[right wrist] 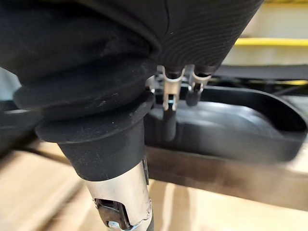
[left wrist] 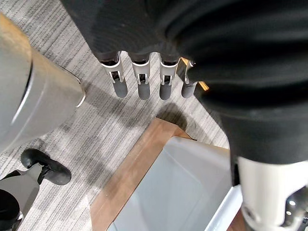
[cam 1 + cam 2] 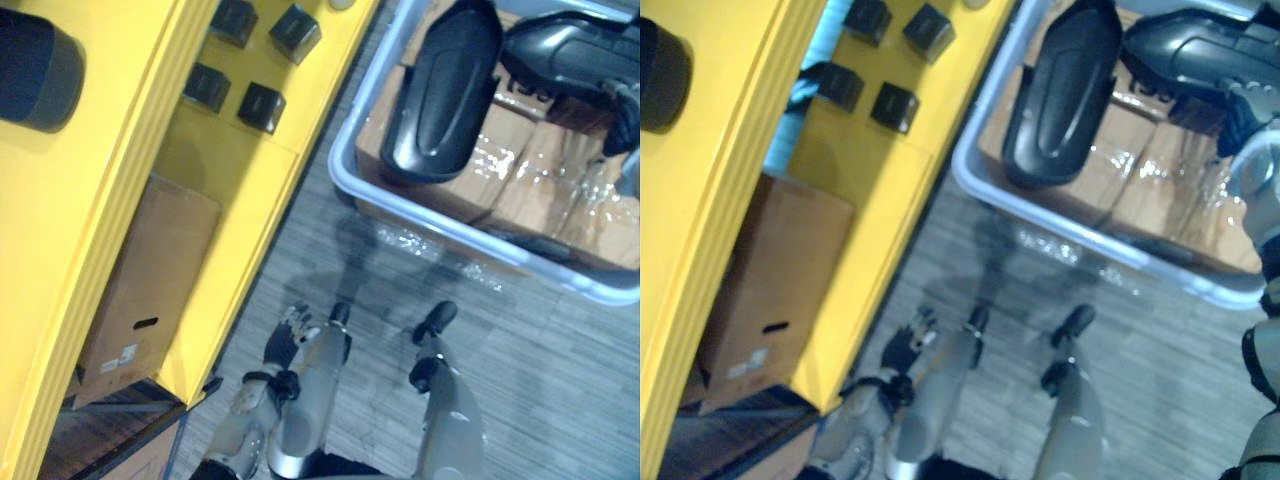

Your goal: Walk over and take plastic housings, then place them on the shelf

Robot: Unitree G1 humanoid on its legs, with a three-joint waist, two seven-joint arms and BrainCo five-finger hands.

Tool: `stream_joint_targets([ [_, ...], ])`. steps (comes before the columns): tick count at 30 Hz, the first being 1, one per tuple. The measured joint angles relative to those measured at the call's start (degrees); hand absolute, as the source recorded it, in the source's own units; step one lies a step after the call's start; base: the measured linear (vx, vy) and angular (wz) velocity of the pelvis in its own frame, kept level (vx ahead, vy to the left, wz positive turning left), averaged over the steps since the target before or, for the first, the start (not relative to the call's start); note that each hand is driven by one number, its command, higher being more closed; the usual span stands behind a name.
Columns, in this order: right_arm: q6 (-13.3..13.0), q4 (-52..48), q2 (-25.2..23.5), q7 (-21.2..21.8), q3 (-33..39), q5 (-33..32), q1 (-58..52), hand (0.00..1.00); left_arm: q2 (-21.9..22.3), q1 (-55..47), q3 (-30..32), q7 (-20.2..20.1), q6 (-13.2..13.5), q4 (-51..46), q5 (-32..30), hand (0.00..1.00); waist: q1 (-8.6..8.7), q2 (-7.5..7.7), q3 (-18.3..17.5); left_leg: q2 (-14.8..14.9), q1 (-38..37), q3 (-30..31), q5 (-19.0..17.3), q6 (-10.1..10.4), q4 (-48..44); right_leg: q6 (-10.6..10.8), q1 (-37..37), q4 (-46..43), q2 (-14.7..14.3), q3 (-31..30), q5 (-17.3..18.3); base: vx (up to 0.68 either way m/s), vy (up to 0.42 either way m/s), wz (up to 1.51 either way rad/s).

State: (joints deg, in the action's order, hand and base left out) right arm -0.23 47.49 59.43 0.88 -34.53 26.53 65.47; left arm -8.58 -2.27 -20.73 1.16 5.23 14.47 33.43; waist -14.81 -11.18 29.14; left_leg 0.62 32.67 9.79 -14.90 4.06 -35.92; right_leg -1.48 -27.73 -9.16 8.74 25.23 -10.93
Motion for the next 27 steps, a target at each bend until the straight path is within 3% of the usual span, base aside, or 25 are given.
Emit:
stream_joint_targets([
  [4, 0.1, -2.3, -2.1, 3.2, -1.0, -1.6, -0.5, 0.0, -0.1, -0.1, 0.6, 0.2, -0.5, -0.4, 0.0, 0.0, 0.13, 0.29, 0.2, 0.2, -0.8, -0.1, 0.0, 0.0, 0.3, 0.3, 0.9, 0.6, -0.2, -0.1, -0.4, -0.04, 0.02, -0.02],
  [10, 0.7, -7.0, -3.5, 8.3, -0.9, -3.3, -2.1, 0.0, -2.5, -0.4, 2.4, 0.5, -1.6, -2.6, 0.0, 0.0, 1.06, 2.73, 1.5, 0.5, -1.6, -0.3, 0.0, 0.0, 0.8, 0.6, 1.9, 1.8, -0.8, -0.1, -0.9, -0.03, 0.024, -0.02],
  [14, 2.5, -9.9, -5.0, 13.5, -0.9, -5.6, -4.6, 0.0, -2.6, -1.6, 4.4, 0.6, -2.9, -4.6, 0.0, 0.0, 1.89, 4.49, 1.6, 0.7, -1.8, -0.5, -0.1, 0.1, 0.9, 0.4, 2.0, 1.8, -0.9, -0.4, -1.3, -0.02, 0.036, -0.02],
  [18, 3.7, -12.7, -6.5, 13.8, -0.4, -6.7, -6.7, 0.0, -3.6, -2.8, 4.5, 0.9, -3.6, -6.3, 0.0, 0.0, 2.86, 6.22, 1.7, 0.8, -2.7, -0.7, -0.1, 0.1, 1.1, 0.3, 2.8, 1.9, -1.1, -0.6, -1.4, -0.03, 0.04, -0.03],
  [22, 5.6, -18.4, -6.7, 5.2, 4.6, -7.9, -9.2, 0.0, -4.4, -3.9, 5.8, 1.0, -4.2, -7.2, 0.0, 0.0, 3.25, 8.91, 1.6, 1.3, -3.1, -2.0, -0.3, 0.0, 1.0, 0.5, 3.1, 3.1, -1.6, -1.7, -1.2, -0.07, 0.042, -0.14],
  [27, 6.9, -24.0, -6.7, -8.4, 14.3, -7.7, -11.6, 0.0, -4.4, -5.1, 6.4, 2.5, -4.3, -8.4, 0.0, 0.0, 4.71, 9.91, 1.6, 1.4, -3.3, -2.5, -0.5, 0.1, 0.8, 1.0, 3.1, 3.1, -1.5, -1.7, -1.5, -0.06, 0.039, -0.07],
])
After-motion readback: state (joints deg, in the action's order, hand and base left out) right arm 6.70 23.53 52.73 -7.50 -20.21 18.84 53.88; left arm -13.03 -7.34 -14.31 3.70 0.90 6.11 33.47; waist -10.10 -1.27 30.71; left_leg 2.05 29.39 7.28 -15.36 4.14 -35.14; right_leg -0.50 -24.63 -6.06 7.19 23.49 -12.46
